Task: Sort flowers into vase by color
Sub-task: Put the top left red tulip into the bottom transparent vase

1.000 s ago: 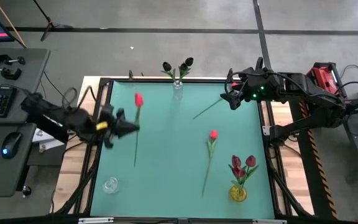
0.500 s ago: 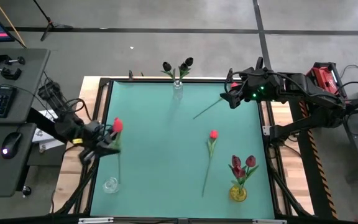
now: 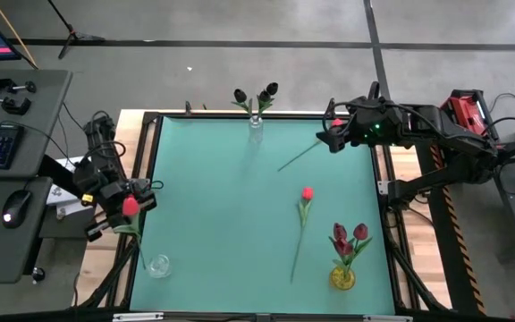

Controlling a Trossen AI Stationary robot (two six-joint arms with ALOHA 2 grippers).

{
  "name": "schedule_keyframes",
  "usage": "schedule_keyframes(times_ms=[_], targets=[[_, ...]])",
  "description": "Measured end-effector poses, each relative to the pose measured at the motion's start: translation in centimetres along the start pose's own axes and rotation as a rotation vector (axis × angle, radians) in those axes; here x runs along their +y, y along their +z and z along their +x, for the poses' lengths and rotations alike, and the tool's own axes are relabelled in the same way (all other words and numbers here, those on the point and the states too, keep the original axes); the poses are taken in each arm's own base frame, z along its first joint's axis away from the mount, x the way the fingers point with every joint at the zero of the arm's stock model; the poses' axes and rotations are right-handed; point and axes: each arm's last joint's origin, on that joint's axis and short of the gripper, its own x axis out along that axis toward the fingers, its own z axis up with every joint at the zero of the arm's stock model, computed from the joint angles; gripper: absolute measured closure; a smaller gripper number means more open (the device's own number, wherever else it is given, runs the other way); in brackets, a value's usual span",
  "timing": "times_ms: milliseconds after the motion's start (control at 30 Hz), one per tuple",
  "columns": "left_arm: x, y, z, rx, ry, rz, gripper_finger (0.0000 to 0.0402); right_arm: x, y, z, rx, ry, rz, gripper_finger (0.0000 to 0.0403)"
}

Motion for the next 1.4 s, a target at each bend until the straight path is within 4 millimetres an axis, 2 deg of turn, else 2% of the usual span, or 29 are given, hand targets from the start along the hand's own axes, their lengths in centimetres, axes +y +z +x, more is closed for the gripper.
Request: schedule_keyframes(times_ms=[300, 733, 933, 1133, 1400], targets=[[0.8, -0.8, -1.6, -0.063, -0.025, 0.098, 0.0401, 0.0, 0.0, 0.0, -0.003, 0.003, 0.039, 0.006], [1.5, -3.4, -1.7, -0.033, -0.023, 0.1, 0.0401, 0.0, 0.1, 0.0, -0.012, -0.006, 0.027, 0.006], [1.9, -4.9, -1.7, -0.001, -0.002, 0.04, 0.0401, 0.0, 0.0, 0.0, -0.012, -0.007, 0.008, 0.006], [2.4, -6.5, -1.8, 0.052, 0.014, -0.096, 0.0394, 0.0, 0.0, 0.0, -0.012, -0.007, 0.001, 0.006], [2.5, -6.7, -1.9, 0.061, 0.037, -0.179, 0.0364, 0.0, 0.0, 0.0, -0.011, -0.007, 0.001, 0.006]])
